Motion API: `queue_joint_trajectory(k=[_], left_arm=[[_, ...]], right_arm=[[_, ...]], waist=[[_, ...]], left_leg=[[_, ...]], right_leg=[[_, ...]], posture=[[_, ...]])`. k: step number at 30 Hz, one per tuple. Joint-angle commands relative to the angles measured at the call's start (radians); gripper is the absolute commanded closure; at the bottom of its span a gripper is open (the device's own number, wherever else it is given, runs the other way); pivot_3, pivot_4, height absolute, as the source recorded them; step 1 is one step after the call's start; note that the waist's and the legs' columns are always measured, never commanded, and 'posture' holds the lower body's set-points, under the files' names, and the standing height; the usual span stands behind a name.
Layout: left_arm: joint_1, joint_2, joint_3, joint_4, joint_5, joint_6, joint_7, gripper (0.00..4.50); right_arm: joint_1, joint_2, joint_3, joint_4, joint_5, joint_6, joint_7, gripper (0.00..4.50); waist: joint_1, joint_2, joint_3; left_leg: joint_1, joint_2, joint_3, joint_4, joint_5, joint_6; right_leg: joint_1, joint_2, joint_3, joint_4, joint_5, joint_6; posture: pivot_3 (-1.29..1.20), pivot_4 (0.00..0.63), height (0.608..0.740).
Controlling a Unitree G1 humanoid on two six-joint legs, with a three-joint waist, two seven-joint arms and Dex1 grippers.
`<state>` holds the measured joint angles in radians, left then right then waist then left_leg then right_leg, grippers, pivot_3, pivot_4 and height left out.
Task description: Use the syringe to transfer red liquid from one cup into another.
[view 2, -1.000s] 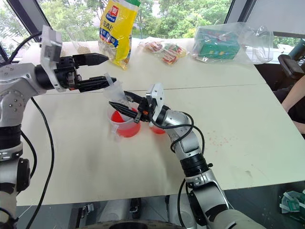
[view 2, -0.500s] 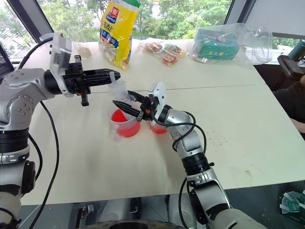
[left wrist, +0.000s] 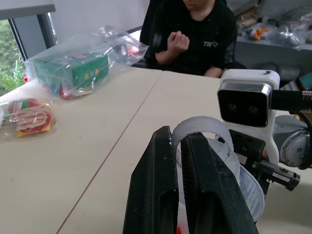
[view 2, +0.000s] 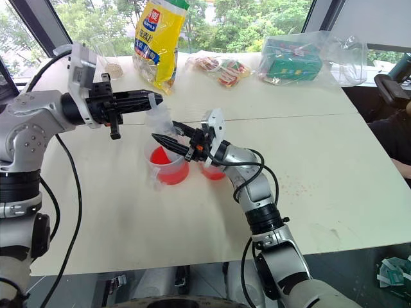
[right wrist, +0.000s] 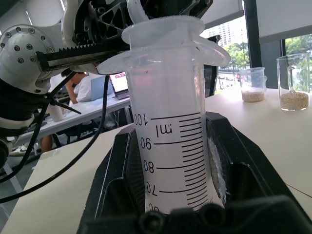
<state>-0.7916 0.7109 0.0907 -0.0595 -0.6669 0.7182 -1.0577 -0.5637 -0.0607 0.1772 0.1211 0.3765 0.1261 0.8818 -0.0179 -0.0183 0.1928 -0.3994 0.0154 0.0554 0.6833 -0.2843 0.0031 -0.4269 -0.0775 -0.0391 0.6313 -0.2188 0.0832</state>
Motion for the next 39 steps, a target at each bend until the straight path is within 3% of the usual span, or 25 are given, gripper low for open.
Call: queue_joint_trajectory(k=[1,32,39], left_arm=[[-0.078,0.007,0.067,0.006,0.001,-0.033,0.055,4.43],[-0.133,0.012,0.084,0.047,0.013,-0.055,0.066,4.43],[-0.079,0.018,0.066,0.019,0.006,-0.021,0.055,4.43]], right_arm=[[0.021,-0.005,0.075,-0.004,-0.013,0.026,0.064,3.14],[0.009,-0.002,0.097,0.009,-0.023,0.019,0.080,3.14],[-0.014,0.009,0.069,-0.008,0.003,0.037,0.061,3.14]], waist=[[0.000,0.000,0.000],[0.000,0.000,0.000],[-0.001,0.000,0.000]], left_leg=[[0.000,0.000,0.000,0.000,0.000,0.000],[0.000,0.000,0.000,0.000,0.000,0.000],[0.000,0.000,0.000,0.000,0.000,0.000]], right_leg=[[0.000,0.000,0.000,0.000,0.000,0.000],[0.000,0.000,0.000,-0.001,0.000,0.000],[0.000,0.000,0.000,-0.001,0.000,0.000]], posture=[[0.00,0.150,0.740],[0.00,0.150,0.740],[0.00,0.150,0.740]])
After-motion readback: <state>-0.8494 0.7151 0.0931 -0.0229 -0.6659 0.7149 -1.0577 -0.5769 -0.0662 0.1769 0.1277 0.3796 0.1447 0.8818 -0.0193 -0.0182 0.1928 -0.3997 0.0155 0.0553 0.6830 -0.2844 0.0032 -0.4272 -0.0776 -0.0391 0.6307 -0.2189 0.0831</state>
